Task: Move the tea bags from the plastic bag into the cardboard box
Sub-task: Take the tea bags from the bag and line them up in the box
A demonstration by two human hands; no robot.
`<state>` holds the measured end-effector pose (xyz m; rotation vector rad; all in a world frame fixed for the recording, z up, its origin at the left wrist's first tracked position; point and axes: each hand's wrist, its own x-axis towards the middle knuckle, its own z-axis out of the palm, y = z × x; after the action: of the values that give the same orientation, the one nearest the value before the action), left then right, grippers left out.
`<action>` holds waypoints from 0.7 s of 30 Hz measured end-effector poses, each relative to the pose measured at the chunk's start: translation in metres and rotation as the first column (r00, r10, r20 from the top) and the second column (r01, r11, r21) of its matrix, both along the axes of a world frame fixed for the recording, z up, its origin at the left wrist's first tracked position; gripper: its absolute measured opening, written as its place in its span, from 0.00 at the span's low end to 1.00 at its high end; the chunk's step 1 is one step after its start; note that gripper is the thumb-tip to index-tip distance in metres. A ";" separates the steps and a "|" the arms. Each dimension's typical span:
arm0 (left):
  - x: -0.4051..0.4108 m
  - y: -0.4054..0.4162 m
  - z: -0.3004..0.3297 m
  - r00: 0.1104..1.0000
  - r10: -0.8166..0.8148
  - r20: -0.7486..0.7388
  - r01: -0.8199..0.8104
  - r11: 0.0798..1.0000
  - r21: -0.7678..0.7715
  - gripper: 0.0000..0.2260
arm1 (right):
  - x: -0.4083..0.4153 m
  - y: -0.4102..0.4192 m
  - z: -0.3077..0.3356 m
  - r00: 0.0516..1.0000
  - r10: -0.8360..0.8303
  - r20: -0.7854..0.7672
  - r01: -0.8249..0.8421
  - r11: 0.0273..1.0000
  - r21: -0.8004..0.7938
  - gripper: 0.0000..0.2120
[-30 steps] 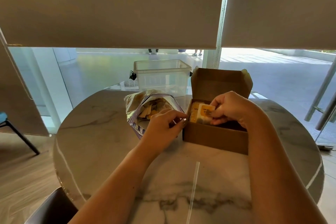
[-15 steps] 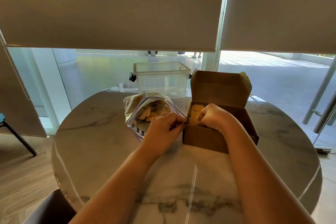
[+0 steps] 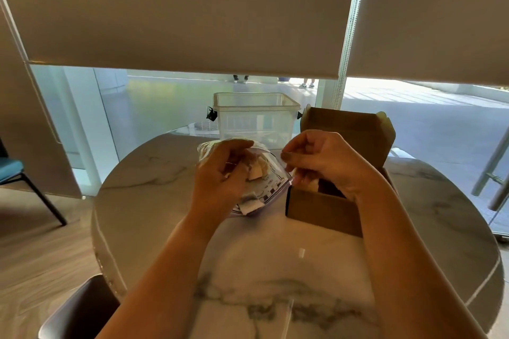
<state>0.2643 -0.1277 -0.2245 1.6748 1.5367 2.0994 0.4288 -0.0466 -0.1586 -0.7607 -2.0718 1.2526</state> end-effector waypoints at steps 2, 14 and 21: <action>-0.005 -0.003 0.001 0.998 -0.036 0.058 0.035 0.999 0.033 0.14 | -0.011 -0.014 -0.001 0.984 0.166 0.069 -0.161 0.985 -0.066 0.07; -0.007 -0.005 0.000 0.995 -0.073 0.067 0.071 0.997 0.031 0.12 | -0.069 -0.018 -0.063 0.621 -0.112 0.776 -0.365 0.834 0.413 0.13; -0.015 -0.002 0.001 0.967 0.202 -0.157 -0.172 0.967 0.186 0.15 | -0.067 -0.015 -0.056 0.745 -0.140 0.652 -0.297 0.805 0.513 0.13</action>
<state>0.2492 -0.1296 -0.2234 1.8855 1.6668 2.2918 0.3615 -0.0612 -0.2146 -0.8894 -2.8894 0.2632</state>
